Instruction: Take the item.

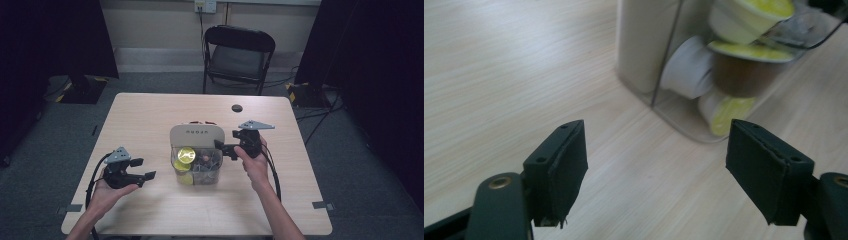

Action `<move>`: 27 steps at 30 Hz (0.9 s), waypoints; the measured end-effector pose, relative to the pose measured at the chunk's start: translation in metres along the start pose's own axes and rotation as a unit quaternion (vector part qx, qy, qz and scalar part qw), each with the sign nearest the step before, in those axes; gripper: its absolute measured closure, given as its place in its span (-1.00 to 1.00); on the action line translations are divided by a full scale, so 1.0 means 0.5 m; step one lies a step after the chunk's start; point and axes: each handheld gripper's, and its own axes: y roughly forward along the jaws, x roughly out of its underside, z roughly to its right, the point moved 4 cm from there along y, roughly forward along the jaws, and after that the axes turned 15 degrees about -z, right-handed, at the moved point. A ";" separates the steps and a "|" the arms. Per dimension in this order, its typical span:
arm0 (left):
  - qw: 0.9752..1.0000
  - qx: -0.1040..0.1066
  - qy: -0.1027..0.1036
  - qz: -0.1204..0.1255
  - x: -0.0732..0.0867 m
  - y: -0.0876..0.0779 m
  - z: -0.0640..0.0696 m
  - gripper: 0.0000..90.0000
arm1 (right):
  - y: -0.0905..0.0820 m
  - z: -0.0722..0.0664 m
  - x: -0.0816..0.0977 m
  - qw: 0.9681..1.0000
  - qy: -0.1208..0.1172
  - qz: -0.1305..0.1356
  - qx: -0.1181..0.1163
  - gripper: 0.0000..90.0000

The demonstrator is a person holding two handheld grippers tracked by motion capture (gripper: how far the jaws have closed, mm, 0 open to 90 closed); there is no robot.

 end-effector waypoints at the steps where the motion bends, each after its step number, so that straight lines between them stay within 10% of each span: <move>1: 1.000 0.000 0.000 0.000 0.000 0.000 0.000 -0.46 | 0.000 0.000 0.000 1.000 0.000 0.000 0.000 -0.70; 27: 0.995 0.052 0.066 0.044 -0.131 0.004 0.074 -0.27 | 0.005 -0.001 -0.001 1.000 -0.003 -0.005 -0.005 -0.71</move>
